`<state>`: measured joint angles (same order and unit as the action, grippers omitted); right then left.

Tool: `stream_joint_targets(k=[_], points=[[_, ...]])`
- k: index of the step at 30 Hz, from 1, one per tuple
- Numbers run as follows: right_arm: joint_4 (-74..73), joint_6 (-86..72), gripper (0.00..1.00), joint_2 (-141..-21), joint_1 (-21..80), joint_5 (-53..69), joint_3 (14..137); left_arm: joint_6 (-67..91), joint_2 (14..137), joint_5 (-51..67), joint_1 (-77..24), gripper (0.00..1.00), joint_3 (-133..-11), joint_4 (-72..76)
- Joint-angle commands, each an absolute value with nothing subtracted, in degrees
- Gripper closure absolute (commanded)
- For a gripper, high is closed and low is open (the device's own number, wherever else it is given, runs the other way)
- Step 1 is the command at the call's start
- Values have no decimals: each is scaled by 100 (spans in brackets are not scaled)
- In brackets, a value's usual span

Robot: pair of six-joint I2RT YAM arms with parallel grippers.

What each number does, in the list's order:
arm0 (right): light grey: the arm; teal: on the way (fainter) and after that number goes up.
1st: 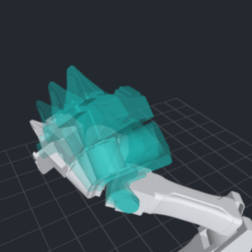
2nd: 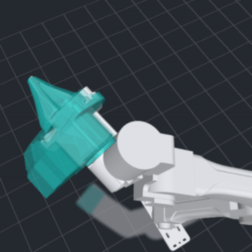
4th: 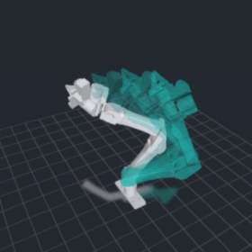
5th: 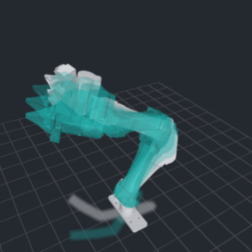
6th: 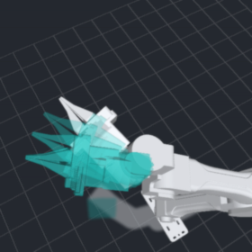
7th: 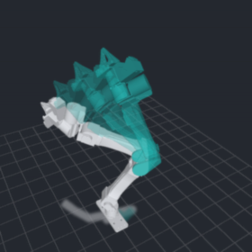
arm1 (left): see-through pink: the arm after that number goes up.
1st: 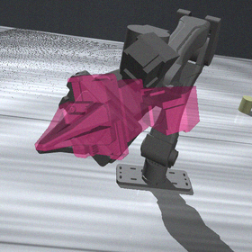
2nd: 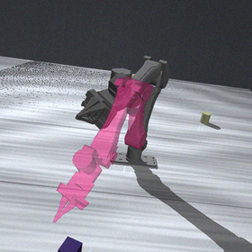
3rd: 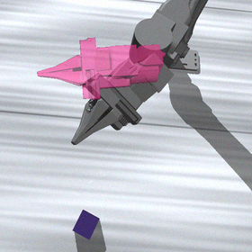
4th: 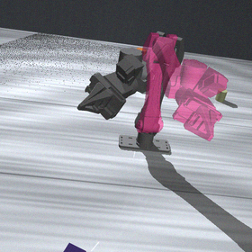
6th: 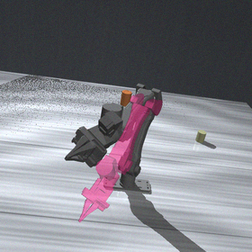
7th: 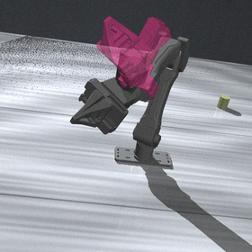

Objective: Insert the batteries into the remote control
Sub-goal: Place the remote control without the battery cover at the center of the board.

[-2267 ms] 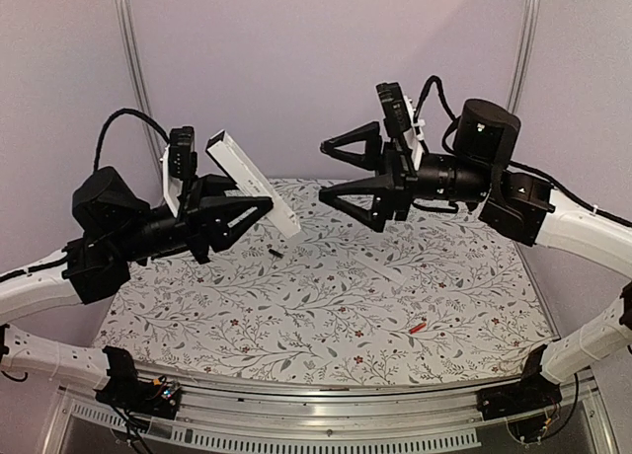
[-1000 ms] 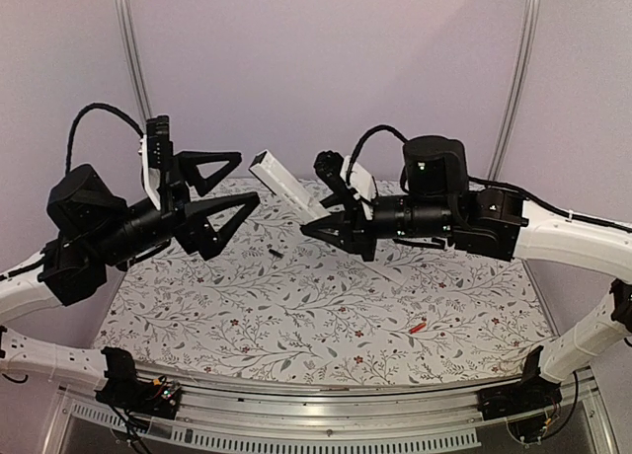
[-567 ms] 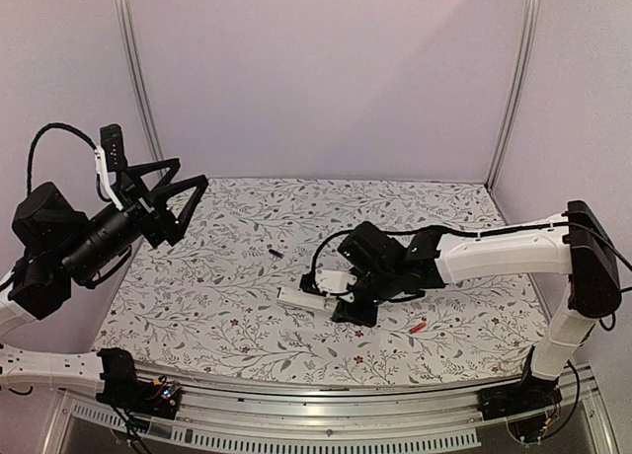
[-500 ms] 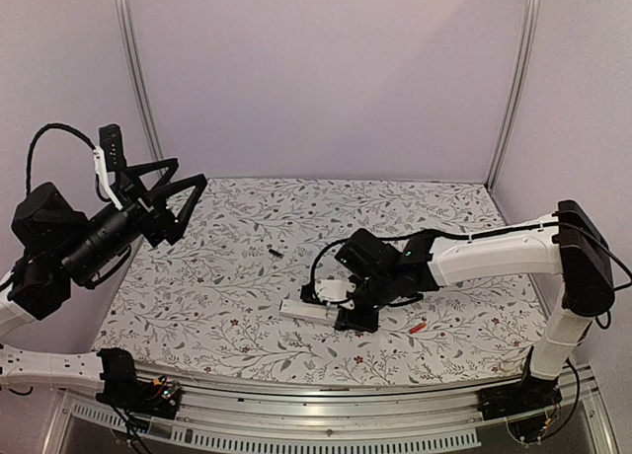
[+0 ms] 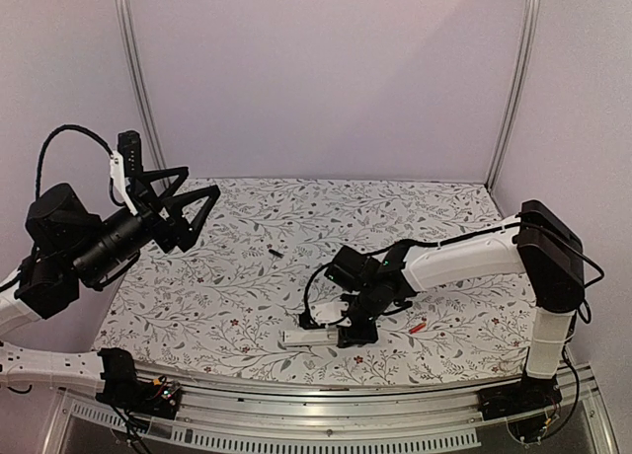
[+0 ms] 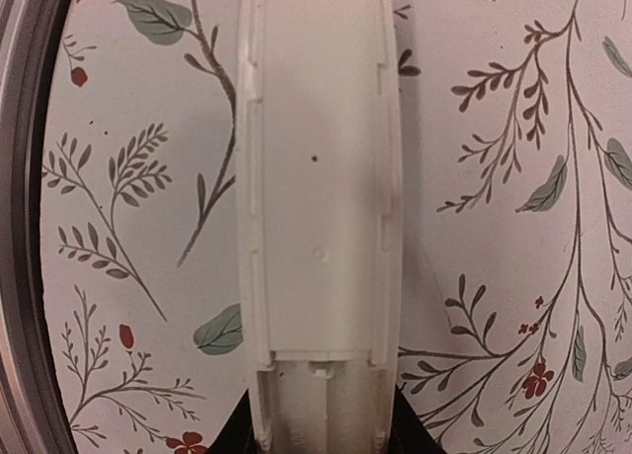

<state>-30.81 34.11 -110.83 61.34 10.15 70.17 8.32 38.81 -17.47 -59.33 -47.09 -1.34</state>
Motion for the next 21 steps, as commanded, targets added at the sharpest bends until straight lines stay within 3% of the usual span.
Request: stream_joint_targets(k=[1,7,16,21], points=[[-3340,3510,64,-11287,6126,1070,7142,734,3914,-1792,-5872,0,-4658,-228],[-3432,3409,46,-11312,6126,910,7279,708,3935,-1767,-5862,0,-4667,-229],[-3235,3280,42,-10159,6047,1484,7445,704,3923,-1728,-5837,0,-4658,-306],[-3512,4462,36,-8719,5411,2243,6212,683,3866,-1756,-5835,0,-4626,-326]])
